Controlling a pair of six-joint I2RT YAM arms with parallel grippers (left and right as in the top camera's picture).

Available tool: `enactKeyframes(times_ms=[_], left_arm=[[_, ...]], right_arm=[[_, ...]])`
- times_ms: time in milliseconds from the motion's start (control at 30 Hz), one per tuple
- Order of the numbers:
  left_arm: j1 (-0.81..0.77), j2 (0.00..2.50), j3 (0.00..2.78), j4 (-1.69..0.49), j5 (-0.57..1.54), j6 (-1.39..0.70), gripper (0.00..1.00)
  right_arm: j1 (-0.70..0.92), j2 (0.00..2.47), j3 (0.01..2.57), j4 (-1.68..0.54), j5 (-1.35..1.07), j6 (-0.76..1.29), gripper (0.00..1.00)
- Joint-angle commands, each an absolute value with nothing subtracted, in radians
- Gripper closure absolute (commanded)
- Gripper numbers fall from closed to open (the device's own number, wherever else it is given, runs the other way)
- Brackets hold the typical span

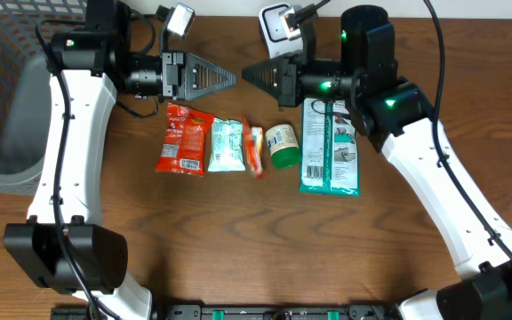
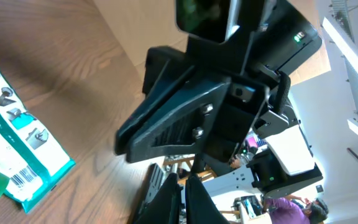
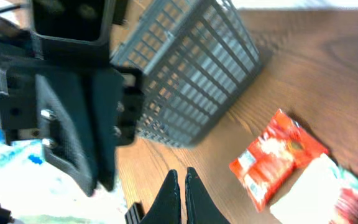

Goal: Scan the item barcode
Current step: 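Close the right gripper on the stick and open the left gripper, then carry the Nescafe stick with the right gripper down toward the glove pack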

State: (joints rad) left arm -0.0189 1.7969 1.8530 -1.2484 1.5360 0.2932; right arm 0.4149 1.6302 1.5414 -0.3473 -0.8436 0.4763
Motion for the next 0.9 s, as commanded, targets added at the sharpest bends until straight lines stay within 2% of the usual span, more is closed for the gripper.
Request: enactKeyframes(times_ms=[0,133,300,500,600,733,867], left_arm=[[-0.017,1.799,1.851,-1.255,1.443,0.320,0.93],[-0.017,1.799,1.851,-1.300,1.245,0.317,0.93],[-0.017,1.799,1.851,-1.353,1.002,0.306,0.93],[-0.017,1.799,1.851,-1.365,0.567,0.107,0.92],[-0.017,1.799,1.851,-1.365,0.441,0.031,0.93],[-0.017,1.799,1.851,-1.352,0.309,-0.041,0.78],[-0.017,1.799,1.851,-1.330,0.139,-0.149,0.71]], right_arm=[[0.413,1.644,1.533,-0.431,-0.793,0.428,0.98],[0.413,1.644,1.533,-0.606,-0.667,0.344,0.91],[0.413,1.644,1.533,-0.774,-0.522,0.247,0.73],[0.429,1.644,1.533,-0.931,-0.394,0.193,0.53],[0.450,1.644,1.533,-0.994,-0.348,0.192,0.48],[0.513,1.644,1.525,-1.037,-0.285,0.195,0.44],[0.625,1.646,1.487,-1.032,-0.192,0.276,0.43]])
